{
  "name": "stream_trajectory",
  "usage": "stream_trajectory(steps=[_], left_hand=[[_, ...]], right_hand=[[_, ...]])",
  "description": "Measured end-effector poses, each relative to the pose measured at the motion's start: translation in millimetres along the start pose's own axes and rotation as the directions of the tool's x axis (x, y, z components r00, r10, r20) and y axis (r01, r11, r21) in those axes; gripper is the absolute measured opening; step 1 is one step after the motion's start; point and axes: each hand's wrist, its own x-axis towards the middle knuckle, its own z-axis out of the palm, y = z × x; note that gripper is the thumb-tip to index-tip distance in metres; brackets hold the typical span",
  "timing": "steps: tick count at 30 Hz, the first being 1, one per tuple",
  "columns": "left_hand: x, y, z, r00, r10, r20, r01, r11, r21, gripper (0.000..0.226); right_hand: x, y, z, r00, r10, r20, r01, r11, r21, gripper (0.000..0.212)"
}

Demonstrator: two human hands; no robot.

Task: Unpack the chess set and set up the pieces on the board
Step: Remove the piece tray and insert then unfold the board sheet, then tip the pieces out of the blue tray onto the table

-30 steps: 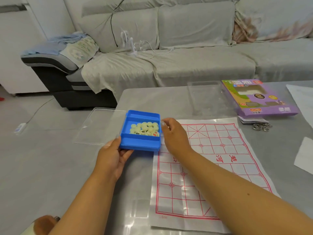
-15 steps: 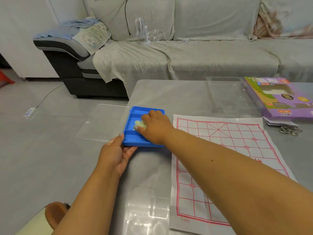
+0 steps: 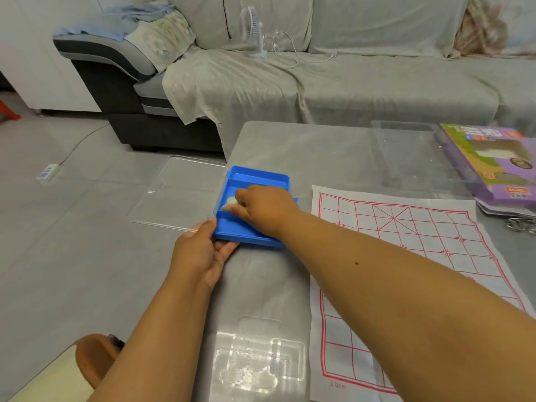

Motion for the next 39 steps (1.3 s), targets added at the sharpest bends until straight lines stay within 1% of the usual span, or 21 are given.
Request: stream_trajectory(steps=[3, 8, 10, 12, 14, 15, 17, 19, 22, 24, 31, 33, 35, 39], left_hand=[[-0.2, -1.6, 2.4, 1.0, 0.003, -0.014, -0.004, 1.0, -0.011, 0.015], [0.3, -1.5, 2.9, 0.999, 0.019, -0.037, -0.02, 1.0, -0.022, 0.016], [0.9, -1.1, 2.1, 0.998, 0.045, -0.052, -0.047, 0.998, -0.034, 0.016], [1.9, -0.4, 1.8, 0.995, 0.073, -0.074, -0.077, 0.995, -0.059, 0.017], [2.5, 1.1, 1.9, 0.991, 0.101, -0.087, -0.109, 0.99, -0.092, 0.016], [2.9, 1.7, 2.1, 0.989, 0.115, -0.09, -0.124, 0.987, -0.103, 0.017], [3.2, 2.5, 2.2, 0.985, 0.139, -0.099, -0.15, 0.983, -0.109, 0.018], [2.7, 2.8, 2.5, 0.979, 0.158, -0.127, -0.171, 0.98, -0.103, 0.018], [2.7, 3.3, 3.8, 0.972, 0.17, -0.161, -0.188, 0.977, -0.103, 0.016], [2.5, 3.7, 4.4, 0.972, 0.163, -0.166, -0.182, 0.978, -0.103, 0.015], [0.0, 4.3, 2.7, 0.978, 0.148, -0.149, -0.166, 0.979, -0.118, 0.014], [-0.5, 4.5, 2.2, 0.979, 0.145, -0.142, -0.162, 0.98, -0.119, 0.013], [-1.2, 4.7, 1.9, 0.981, 0.139, -0.139, -0.156, 0.98, -0.121, 0.012], [-2.3, 5.1, 1.1, 0.983, 0.124, -0.135, -0.141, 0.982, -0.126, 0.011]], right_hand=[[2.8, 2.2, -2.5, 1.0, 0.02, 0.004, -0.021, 0.992, 0.123, 0.038], [5.3, 0.8, -6.5, 0.998, 0.047, -0.028, -0.038, 0.967, 0.253, 0.031], [4.3, -3.4, -10.2, 0.989, 0.091, -0.118, -0.048, 0.944, 0.326, 0.031], [-1.2, -11.7, -14.3, 0.953, 0.147, -0.264, -0.034, 0.921, 0.389, 0.032], [-14.3, -21.7, -16.2, 0.919, 0.156, -0.363, 0.014, 0.905, 0.425, 0.033], [-23.3, -25.6, -15.2, 0.917, 0.135, -0.375, 0.038, 0.906, 0.421, 0.033], [-42.9, -30.4, -9.3, 0.942, 0.064, -0.329, 0.067, 0.926, 0.372, 0.033], [-59.0, -29.0, 3.1, 0.965, -0.016, -0.263, 0.091, 0.957, 0.275, 0.032], [-70.7, -19.2, 23.2, 0.973, -0.094, -0.212, 0.125, 0.982, 0.139, 0.028], [-72.3, -14.4, 29.2, 0.976, -0.103, -0.191, 0.121, 0.989, 0.085, 0.028], [-71.5, -11.8, 31.3, 0.966, -0.05, -0.254, 0.045, 0.999, -0.027, 0.029], [-72.4, -12.5, 31.5, 0.962, -0.055, -0.267, 0.044, 0.998, -0.048, 0.028], [-73.1, -13.3, 30.8, 0.966, -0.063, -0.25, 0.048, 0.997, -0.065, 0.027], [-73.5, -13.3, 29.2, 0.979, -0.054, -0.197, 0.03, 0.992, -0.122, 0.034]])
